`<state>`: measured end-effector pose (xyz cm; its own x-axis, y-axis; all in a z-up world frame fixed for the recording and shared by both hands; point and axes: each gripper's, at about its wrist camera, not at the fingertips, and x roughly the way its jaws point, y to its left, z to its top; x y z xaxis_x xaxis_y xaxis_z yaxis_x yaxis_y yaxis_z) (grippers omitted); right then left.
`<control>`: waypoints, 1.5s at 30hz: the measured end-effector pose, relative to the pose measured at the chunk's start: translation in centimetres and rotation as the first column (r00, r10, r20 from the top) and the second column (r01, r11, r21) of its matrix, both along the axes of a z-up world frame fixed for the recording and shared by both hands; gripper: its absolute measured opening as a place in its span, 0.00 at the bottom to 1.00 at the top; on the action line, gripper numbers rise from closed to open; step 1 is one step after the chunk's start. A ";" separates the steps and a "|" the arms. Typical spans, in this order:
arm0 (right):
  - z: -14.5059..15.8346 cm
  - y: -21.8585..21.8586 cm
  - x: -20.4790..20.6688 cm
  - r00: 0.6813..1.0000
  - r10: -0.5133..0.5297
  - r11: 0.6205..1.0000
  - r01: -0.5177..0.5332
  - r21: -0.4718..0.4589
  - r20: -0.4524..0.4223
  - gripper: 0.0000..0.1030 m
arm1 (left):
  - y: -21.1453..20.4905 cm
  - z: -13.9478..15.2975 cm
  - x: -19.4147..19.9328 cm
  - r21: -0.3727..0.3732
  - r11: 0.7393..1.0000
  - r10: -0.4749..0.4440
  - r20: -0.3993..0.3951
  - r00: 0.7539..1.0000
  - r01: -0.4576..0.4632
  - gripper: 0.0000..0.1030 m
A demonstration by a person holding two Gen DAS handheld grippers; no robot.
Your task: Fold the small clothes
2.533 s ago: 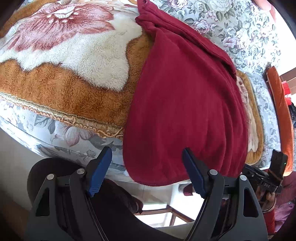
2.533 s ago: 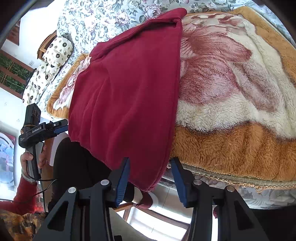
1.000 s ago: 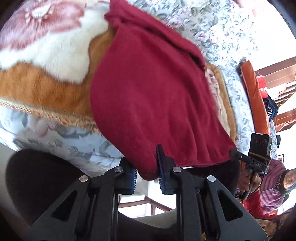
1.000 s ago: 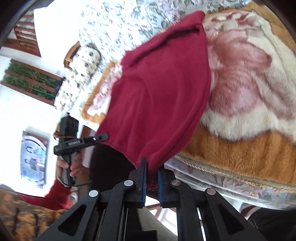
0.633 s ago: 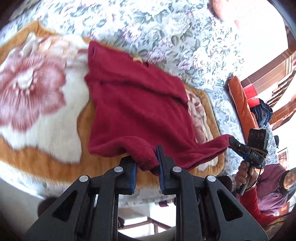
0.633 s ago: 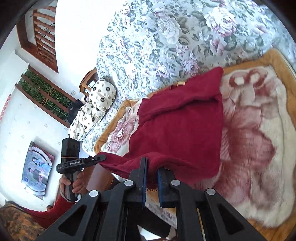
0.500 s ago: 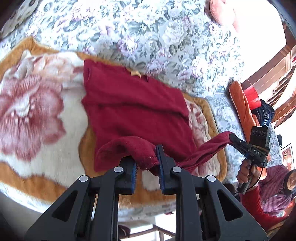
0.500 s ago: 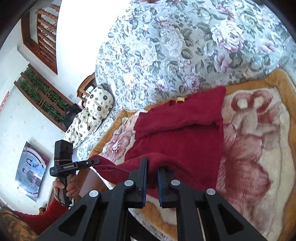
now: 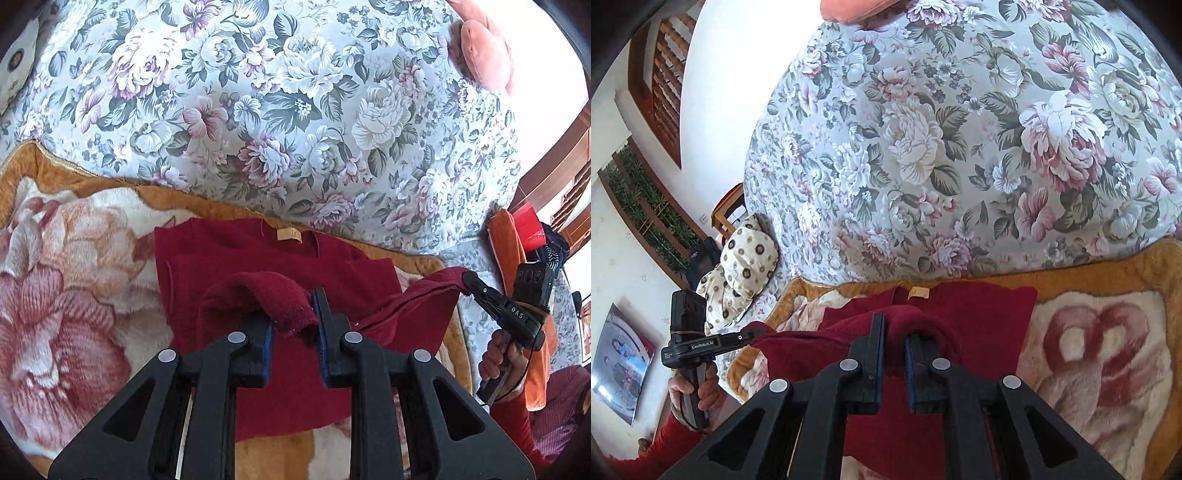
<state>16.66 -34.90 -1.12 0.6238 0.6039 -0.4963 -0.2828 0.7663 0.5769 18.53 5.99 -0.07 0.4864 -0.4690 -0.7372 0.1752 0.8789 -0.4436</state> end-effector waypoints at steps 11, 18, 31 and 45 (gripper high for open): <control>-7.9 0.3 9.8 0.985 -0.095 0.994 0.088 -0.058 -0.143 0.08 | -1.3 -6.5 9.1 0.059 0.997 0.052 -0.100 0.994 -0.046 0.17; -11.1 1.2 12.7 0.970 -0.115 0.991 0.096 -0.098 -0.214 0.09 | -1.3 -9.4 11.7 0.089 0.994 0.075 -0.170 0.983 -0.060 0.18; -7.3 1.7 12.5 0.976 -0.155 0.980 0.132 -0.149 -0.154 0.30 | -0.3 -7.0 11.6 0.071 0.995 0.083 -0.184 0.979 -0.071 0.32; -6.6 7.2 10.5 0.995 -0.017 0.960 -0.012 -0.278 -0.102 0.32 | -1.9 -4.3 9.0 0.146 0.986 0.088 -0.040 0.995 -0.081 0.70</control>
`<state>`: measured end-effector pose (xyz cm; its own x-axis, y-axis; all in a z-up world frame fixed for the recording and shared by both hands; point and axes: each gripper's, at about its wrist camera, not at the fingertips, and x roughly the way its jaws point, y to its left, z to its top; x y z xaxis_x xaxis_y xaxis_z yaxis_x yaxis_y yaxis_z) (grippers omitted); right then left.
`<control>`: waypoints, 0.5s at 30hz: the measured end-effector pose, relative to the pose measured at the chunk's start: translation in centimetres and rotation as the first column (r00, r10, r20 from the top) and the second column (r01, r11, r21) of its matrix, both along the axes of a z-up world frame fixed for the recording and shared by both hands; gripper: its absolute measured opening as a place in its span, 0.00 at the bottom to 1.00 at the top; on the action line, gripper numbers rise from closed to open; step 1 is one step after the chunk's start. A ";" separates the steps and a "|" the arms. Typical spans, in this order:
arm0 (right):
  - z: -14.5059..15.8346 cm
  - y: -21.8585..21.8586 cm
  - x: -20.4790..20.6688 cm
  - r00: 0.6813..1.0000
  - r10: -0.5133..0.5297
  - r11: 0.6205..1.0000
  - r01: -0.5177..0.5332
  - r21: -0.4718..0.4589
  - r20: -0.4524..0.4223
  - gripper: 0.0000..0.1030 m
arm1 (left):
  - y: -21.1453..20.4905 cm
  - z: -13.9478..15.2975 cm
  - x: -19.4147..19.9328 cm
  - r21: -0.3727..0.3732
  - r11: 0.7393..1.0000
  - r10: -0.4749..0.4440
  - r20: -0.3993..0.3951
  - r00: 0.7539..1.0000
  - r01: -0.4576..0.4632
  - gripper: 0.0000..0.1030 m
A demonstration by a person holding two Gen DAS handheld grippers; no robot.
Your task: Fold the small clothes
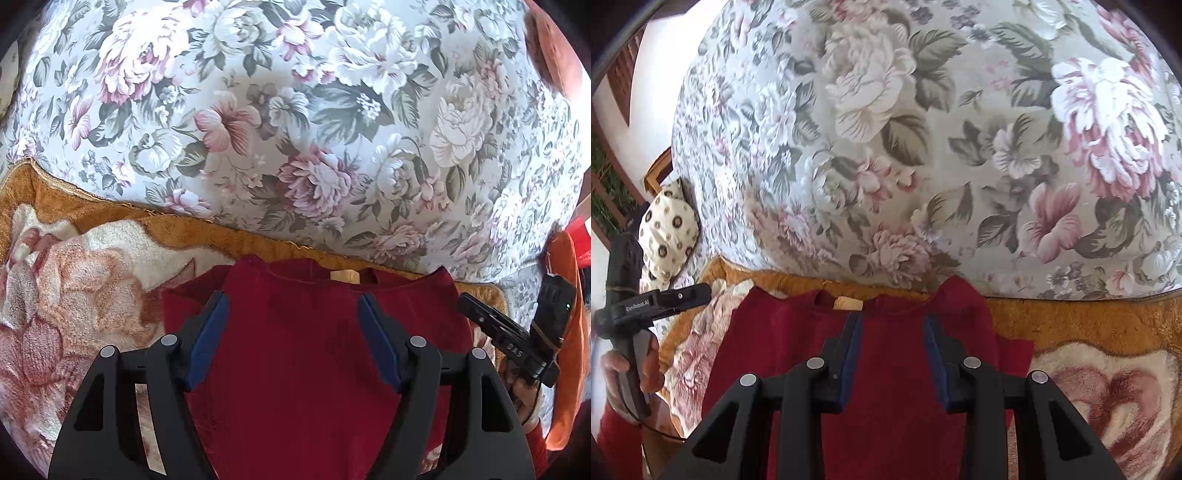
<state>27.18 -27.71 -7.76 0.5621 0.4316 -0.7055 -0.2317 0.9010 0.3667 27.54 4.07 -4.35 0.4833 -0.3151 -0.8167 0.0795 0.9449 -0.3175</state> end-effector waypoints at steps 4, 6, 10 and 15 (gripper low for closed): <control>-2.8 1.5 1.2 0.998 -0.001 0.991 -0.006 -0.131 -0.058 0.32 | -1.6 -2.9 -0.1 0.020 1.000 0.016 -0.041 0.999 -0.015 0.70; -4.0 1.4 1.8 0.996 -0.027 0.976 0.009 -0.217 -0.082 0.31 | -1.5 -4.7 0.5 0.052 0.998 0.045 -0.076 0.996 -0.041 0.70; -5.1 -0.5 2.2 0.993 -0.098 0.956 0.074 -0.284 -0.071 0.24 | 0.0 -7.8 1.5 0.057 0.994 0.105 -0.130 0.986 -0.098 0.70; -5.3 -1.5 2.5 0.990 -0.112 0.964 0.088 -0.249 -0.084 0.23 | 0.4 -7.5 1.4 0.034 0.994 0.110 -0.116 0.987 -0.107 0.70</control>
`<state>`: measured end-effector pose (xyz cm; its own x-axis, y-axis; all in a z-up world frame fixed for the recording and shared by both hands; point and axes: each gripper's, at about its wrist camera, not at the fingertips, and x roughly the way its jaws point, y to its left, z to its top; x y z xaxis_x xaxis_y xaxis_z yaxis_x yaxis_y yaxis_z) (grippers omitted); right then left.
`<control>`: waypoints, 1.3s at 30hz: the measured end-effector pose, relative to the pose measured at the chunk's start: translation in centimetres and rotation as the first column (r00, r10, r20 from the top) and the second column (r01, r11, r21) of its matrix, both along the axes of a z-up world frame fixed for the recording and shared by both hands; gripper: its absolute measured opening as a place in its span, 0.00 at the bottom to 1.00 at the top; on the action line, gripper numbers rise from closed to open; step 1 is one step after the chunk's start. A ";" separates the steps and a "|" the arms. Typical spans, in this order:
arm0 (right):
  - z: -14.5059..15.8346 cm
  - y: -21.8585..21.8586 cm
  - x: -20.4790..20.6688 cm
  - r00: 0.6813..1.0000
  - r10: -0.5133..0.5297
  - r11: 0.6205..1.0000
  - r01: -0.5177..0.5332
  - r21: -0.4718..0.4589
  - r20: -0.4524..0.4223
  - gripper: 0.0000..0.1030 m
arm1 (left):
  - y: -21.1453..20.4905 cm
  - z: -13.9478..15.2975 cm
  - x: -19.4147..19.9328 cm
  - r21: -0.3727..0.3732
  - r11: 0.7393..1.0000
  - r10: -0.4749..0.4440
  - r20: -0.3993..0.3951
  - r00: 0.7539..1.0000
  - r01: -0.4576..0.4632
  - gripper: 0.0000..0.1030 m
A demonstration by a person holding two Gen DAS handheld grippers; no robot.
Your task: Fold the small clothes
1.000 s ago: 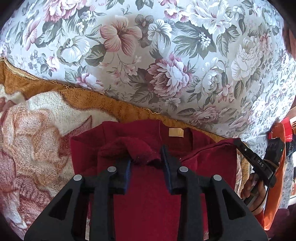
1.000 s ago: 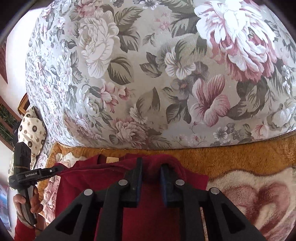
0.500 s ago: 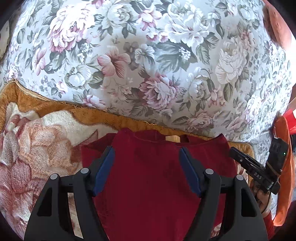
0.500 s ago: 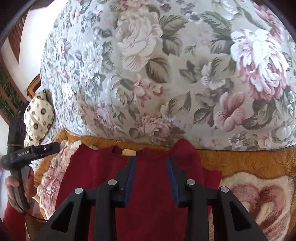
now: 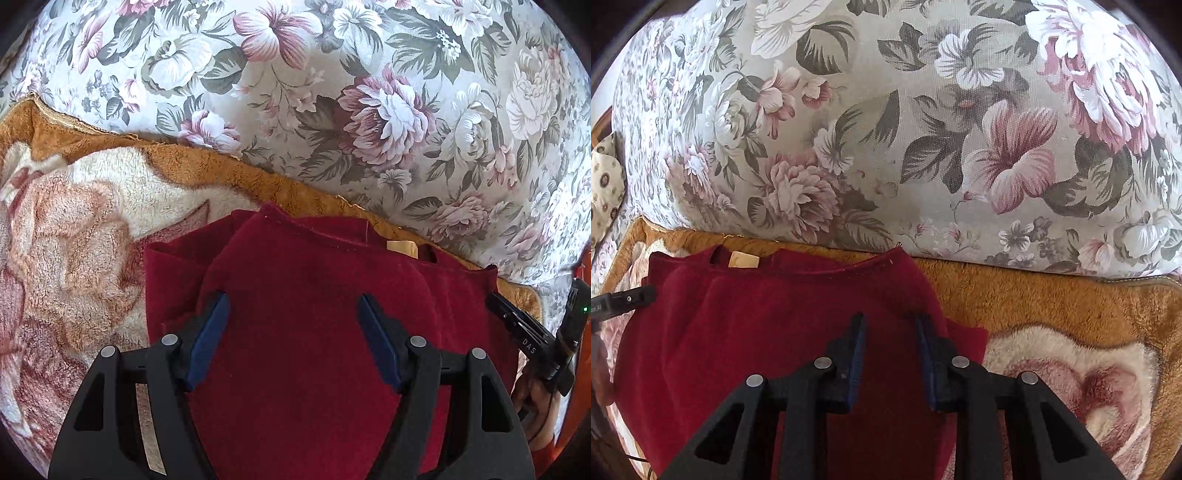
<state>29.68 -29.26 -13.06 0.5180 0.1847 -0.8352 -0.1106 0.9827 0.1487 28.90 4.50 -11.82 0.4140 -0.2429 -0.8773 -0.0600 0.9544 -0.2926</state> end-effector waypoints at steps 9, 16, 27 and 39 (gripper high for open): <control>4.6 0.9 -5.2 0.998 0.054 0.999 -0.054 0.004 0.029 0.24 | -1.1 2.7 -4.4 -0.009 0.999 -0.053 0.043 0.998 0.053 0.70; 5.7 1.5 -9.3 0.997 0.056 0.998 -0.055 -0.023 0.047 0.24 | -1.9 3.1 -8.4 0.018 0.998 -0.059 0.068 0.996 0.058 0.70; 2.2 1.7 -11.3 1.000 0.000 1.000 0.000 0.029 -0.011 0.25 | -4.0 0.4 -11.4 0.177 0.982 -0.076 0.088 0.993 0.060 0.70; 7.4 -0.9 -15.7 0.989 -0.085 0.996 0.081 0.039 0.121 0.25 | -8.5 5.2 -13.6 0.240 0.967 -0.142 0.217 0.966 0.088 0.70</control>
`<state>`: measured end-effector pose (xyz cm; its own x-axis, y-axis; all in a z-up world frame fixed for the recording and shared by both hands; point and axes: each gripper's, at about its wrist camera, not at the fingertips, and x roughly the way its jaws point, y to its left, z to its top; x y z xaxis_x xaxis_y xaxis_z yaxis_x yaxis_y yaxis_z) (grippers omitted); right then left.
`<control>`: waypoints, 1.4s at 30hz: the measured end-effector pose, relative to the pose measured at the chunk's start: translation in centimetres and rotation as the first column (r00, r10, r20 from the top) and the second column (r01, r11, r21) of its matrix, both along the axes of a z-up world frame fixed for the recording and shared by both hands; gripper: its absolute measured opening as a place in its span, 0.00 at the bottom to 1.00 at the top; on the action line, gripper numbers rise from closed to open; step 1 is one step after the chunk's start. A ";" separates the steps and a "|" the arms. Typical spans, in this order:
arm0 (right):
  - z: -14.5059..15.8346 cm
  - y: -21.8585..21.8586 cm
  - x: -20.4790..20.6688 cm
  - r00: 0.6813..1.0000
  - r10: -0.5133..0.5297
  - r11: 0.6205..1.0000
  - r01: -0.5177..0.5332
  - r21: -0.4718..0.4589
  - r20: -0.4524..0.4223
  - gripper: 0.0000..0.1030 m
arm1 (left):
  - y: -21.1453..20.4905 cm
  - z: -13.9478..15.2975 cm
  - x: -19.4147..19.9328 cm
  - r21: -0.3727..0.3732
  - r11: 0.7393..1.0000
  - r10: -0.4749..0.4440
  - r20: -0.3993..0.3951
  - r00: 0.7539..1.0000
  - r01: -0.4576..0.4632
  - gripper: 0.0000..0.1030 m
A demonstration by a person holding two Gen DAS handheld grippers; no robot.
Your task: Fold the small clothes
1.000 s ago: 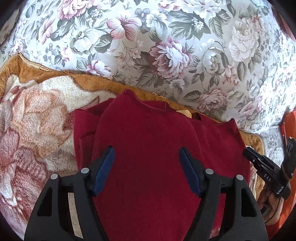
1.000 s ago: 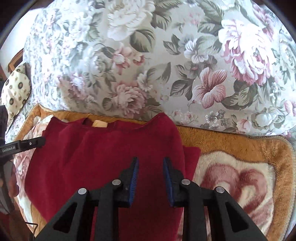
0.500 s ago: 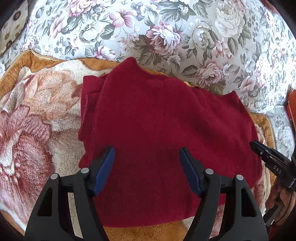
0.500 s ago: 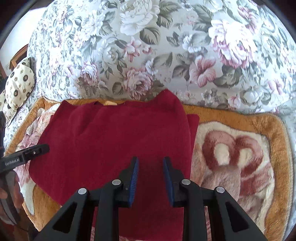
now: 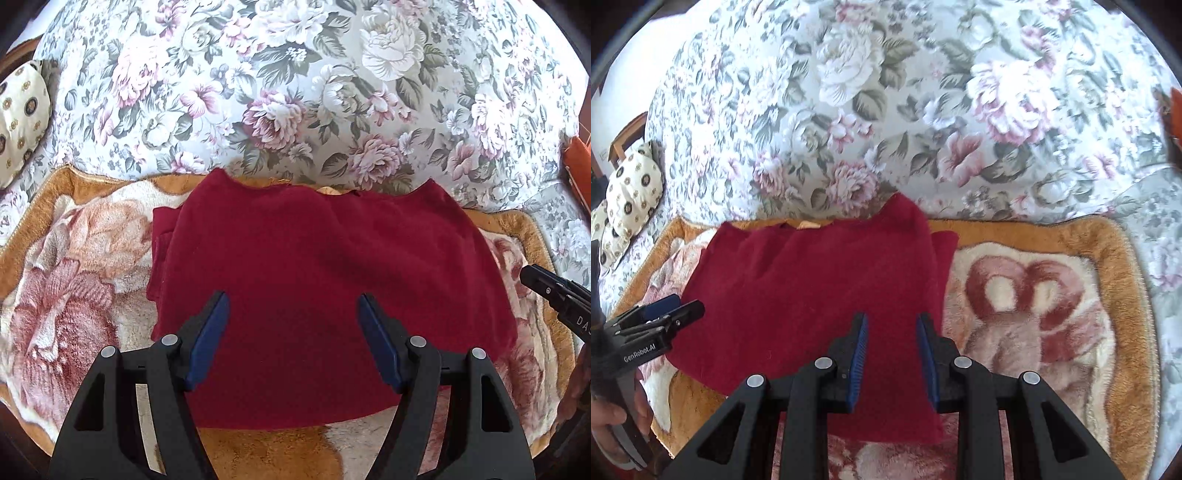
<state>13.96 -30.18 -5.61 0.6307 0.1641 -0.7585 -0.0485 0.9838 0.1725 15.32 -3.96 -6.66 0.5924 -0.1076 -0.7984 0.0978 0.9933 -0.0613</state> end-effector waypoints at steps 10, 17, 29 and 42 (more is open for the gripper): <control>1.2 -3.1 -2.5 0.997 -0.075 0.997 0.075 0.013 0.011 0.25 | -4.1 1.1 -1.8 -0.006 0.999 -0.047 0.030 0.998 0.047 0.70; 0.4 -2.4 -2.7 0.998 -0.067 0.997 0.068 0.031 -0.006 0.25 | -3.8 0.8 -2.5 0.035 0.999 -0.026 0.039 0.999 0.025 0.70; -1.0 2.9 -0.1 0.999 0.029 0.999 -0.028 0.027 -0.027 0.25 | -0.8 0.0 -1.5 0.077 0.997 0.022 0.036 0.999 -0.025 0.70; -3.5 7.0 3.9 0.993 0.098 0.995 -0.098 -0.005 -0.069 0.25 | 3.8 -2.8 0.1 0.031 0.994 0.106 -0.020 0.994 -0.105 0.70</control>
